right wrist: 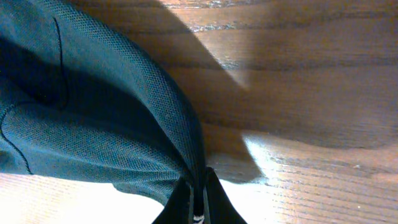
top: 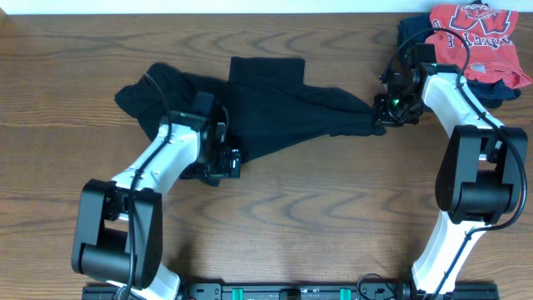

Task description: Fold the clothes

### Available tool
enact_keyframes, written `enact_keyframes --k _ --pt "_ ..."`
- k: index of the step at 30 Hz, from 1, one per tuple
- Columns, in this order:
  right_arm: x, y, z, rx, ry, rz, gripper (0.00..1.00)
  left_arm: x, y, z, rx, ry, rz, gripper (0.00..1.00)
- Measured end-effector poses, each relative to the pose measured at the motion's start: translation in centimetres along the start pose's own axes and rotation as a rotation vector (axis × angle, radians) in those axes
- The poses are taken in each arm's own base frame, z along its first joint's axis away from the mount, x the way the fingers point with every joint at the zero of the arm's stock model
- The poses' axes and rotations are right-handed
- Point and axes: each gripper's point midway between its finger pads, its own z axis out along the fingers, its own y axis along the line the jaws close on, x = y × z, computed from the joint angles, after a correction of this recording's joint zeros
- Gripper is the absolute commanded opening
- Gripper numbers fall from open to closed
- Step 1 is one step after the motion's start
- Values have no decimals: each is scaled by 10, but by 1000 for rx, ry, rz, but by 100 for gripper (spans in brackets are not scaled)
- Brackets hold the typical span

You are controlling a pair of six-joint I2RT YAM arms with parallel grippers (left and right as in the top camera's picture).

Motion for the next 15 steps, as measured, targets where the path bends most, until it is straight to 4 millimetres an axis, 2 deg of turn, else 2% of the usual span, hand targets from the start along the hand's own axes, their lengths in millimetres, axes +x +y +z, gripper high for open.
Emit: enact_keyframes --k 2,7,15 --pt "0 0 0 0 1 0 1 7 5 9 -14 7 -13 83" --pt "1 0 0 0 2 1 1 16 20 17 -90 17 -23 81" --pt "1 0 0 0 3 1 1 -6 24 16 -119 -80 -30 78"
